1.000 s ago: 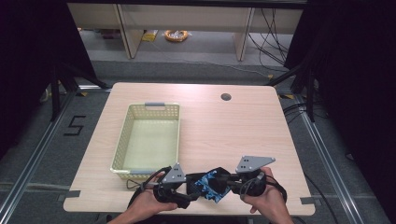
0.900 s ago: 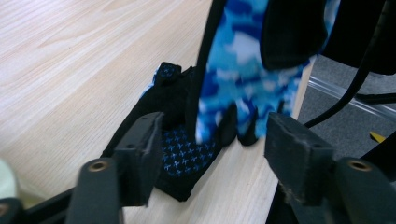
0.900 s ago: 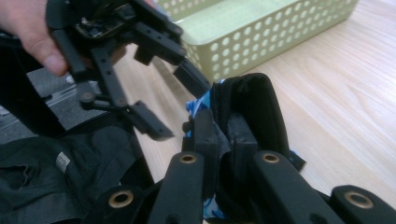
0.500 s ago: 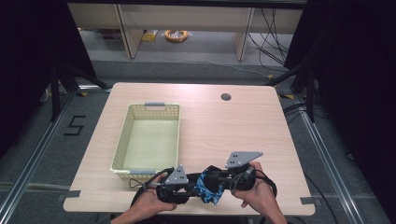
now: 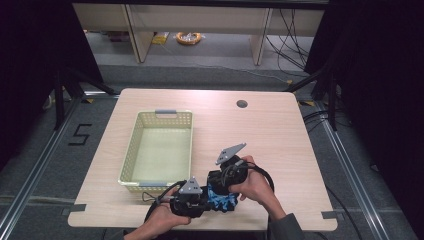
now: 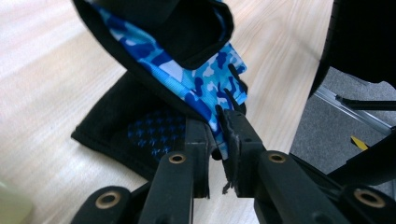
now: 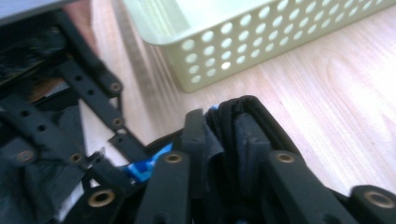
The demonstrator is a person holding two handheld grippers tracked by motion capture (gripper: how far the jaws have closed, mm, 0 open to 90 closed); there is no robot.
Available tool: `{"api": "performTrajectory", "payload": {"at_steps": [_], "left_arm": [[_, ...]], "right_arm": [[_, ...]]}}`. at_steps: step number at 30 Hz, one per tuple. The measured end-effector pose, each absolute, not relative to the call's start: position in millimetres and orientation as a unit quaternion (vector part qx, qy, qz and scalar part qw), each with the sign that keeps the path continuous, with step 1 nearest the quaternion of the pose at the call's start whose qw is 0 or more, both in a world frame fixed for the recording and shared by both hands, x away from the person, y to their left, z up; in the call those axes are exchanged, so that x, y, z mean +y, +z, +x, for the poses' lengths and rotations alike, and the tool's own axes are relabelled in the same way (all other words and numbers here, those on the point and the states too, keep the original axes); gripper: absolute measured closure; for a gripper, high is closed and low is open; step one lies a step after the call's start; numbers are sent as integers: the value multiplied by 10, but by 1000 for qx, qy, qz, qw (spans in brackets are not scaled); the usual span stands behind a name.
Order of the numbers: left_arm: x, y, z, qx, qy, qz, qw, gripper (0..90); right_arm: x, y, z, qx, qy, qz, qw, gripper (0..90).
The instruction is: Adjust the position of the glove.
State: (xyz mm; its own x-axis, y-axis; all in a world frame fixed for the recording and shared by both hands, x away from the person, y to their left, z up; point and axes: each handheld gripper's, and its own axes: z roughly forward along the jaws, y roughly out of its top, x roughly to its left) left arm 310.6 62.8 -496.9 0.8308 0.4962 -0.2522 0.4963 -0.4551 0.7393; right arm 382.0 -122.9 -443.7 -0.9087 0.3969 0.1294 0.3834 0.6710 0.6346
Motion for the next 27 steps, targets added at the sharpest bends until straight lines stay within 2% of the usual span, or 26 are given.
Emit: {"api": "performTrajectory", "payload": {"at_steps": [2, 3, 8, 9, 11, 18, 20, 27], "left_arm": [[637, -4994, 3120, 297, -4, 852, 430, 792], [638, -5012, 3120, 306, -6, 849, 431, 793], [652, -5036, 3120, 313, -3, 849, 426, 799], [648, -5046, 3119, 318, -8, 845, 429, 799], [648, -5046, 3117, 319, -7, 845, 429, 801], [650, -5044, 3111, 320, -4, 845, 429, 798], [652, -5048, 3107, 319, -2, 844, 430, 797], [649, -5044, 3106, 319, 0, 844, 432, 794]], "right_arm": [[-1217, -4466, 3834, 916, 337, 217, 16, 705], [-1168, -4491, 3819, 917, 318, 241, 25, 597], [-1145, -4477, 3825, 903, 350, 244, 44, 538], [-1164, -4428, 3814, 893, 351, 276, 54, 486], [-1200, -4380, 3804, 889, 346, 291, 73, 477], [-1379, -4296, 3715, 872, 357, 328, 74, 484], [-1507, -4399, 3602, 864, 351, 350, 87, 506], [-1733, -4654, 3400, 853, 336, 394, 68, 548]]}}
